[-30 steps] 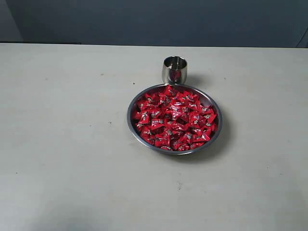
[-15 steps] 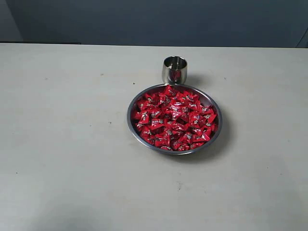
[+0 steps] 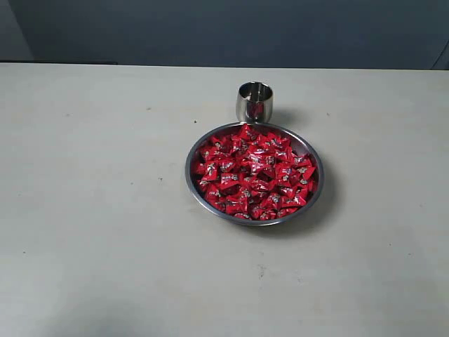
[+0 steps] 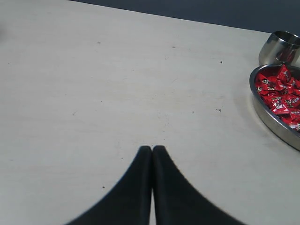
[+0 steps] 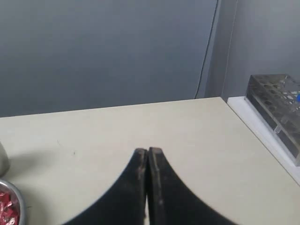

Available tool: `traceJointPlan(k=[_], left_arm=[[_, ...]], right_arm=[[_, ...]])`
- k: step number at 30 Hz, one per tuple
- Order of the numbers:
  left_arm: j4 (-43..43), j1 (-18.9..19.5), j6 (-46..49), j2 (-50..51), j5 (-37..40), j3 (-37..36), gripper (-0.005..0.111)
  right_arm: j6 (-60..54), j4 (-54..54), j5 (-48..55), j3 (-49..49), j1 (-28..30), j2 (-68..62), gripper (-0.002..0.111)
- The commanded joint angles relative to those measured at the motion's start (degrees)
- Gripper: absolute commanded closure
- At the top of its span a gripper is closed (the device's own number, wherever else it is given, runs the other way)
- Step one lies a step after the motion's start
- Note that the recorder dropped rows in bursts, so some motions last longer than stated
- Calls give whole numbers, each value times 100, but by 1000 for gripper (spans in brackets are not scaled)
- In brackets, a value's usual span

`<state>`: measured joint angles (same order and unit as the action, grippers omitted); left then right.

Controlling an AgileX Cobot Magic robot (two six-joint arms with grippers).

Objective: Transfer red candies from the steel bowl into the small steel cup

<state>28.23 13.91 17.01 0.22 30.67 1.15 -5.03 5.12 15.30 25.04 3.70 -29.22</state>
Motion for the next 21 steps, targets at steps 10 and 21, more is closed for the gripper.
traceJointPlan(k=[10, 21], left_arm=[[3, 19, -9, -22, -30, 1, 106], [3, 19, -9, -22, -30, 1, 106]], right_arm=[[-2, -20, -104, 292, 19, -1044, 108], [-2, 37, -104, 292, 19, -1113, 108]])
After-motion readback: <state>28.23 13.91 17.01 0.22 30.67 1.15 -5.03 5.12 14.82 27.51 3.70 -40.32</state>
